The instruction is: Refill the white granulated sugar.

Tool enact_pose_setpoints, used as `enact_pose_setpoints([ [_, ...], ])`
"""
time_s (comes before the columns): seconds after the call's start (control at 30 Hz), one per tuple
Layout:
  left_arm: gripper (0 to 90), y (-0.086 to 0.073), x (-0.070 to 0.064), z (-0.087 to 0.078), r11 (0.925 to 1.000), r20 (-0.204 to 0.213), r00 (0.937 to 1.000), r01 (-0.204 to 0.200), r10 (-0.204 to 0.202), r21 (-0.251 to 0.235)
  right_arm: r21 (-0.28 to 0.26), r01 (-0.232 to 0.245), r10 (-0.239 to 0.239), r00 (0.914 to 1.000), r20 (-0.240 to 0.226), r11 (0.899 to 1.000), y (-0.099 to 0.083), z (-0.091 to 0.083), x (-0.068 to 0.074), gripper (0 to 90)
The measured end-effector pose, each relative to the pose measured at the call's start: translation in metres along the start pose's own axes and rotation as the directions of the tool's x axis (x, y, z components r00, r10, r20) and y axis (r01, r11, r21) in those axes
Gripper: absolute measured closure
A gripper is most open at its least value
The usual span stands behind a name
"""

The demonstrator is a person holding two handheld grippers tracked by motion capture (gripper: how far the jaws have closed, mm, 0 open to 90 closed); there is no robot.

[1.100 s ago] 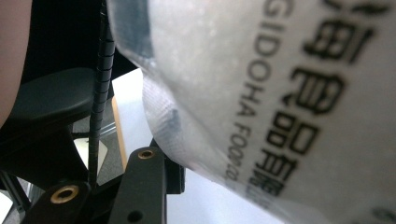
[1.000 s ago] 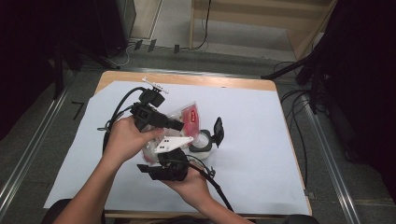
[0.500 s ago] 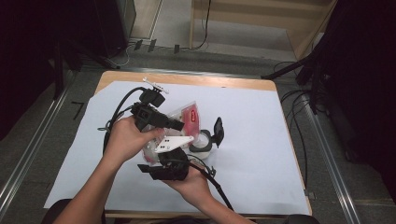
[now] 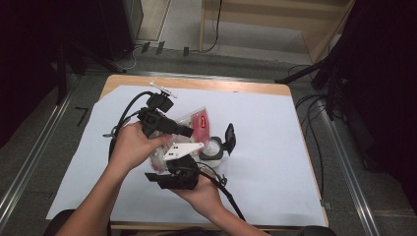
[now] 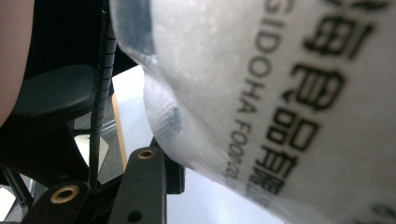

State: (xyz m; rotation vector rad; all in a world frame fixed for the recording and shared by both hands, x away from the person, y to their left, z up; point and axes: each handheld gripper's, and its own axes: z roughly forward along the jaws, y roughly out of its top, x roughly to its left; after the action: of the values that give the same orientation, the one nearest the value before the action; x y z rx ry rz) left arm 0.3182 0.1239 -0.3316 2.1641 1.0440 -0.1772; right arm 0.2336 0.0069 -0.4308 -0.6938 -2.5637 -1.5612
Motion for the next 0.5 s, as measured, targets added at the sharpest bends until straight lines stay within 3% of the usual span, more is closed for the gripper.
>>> enact_pose_setpoints([
  [0.13, 71.5, -0.0004, 0.0010, -0.0001, 0.9997, 0.007, 0.9997, 0.023, -0.023, -0.001, 0.000, 0.002, -0.002, 1.0000, 0.001, 1.000, -0.0001, 0.0000, 0.0001, 63.5],
  [0.5, 72.4, -0.0004, 0.0006, -0.0005, 0.9995, 0.005, 0.9995, 0.030, -0.030, -0.002, -0.003, 0.001, -0.001, 1.0000, 0.003, 1.000, -0.0001, 0.0005, 0.0004, 63.5],
])
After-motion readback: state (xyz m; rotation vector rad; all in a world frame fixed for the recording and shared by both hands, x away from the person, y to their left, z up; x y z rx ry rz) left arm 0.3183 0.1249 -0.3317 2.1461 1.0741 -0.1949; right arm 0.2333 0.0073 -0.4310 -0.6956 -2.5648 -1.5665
